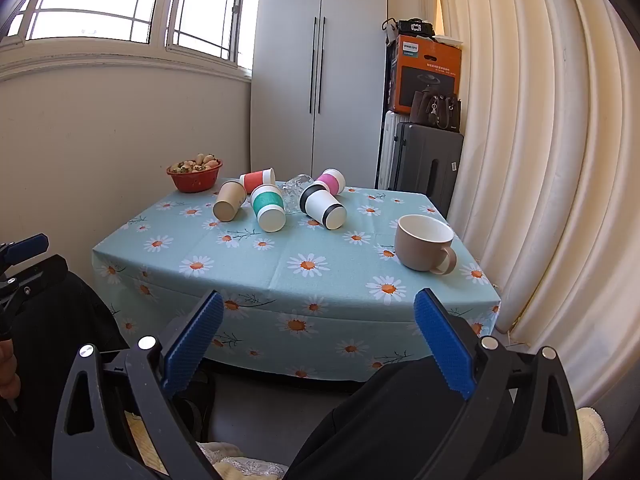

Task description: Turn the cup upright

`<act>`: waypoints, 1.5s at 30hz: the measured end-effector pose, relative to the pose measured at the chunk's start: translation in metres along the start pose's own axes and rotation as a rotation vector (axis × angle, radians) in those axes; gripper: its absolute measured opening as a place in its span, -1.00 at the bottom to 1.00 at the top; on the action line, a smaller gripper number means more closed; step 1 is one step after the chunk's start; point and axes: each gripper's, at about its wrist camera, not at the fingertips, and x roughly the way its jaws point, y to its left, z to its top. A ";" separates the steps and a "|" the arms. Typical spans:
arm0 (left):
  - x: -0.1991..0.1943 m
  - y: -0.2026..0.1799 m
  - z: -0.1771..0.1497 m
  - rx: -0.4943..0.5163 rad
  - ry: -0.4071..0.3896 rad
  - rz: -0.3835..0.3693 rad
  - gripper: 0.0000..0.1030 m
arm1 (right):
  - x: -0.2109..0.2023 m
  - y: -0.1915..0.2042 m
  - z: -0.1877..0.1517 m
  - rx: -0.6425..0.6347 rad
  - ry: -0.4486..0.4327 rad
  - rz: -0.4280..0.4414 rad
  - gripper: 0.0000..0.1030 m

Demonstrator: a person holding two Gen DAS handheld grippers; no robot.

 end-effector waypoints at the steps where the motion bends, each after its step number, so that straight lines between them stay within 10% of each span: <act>1: 0.000 0.000 0.000 -0.001 0.003 0.000 0.88 | 0.000 0.000 0.000 -0.001 0.000 -0.002 0.84; 45: -0.001 -0.007 0.000 -0.006 0.011 -0.003 0.88 | 0.001 0.000 0.000 -0.002 0.001 -0.002 0.84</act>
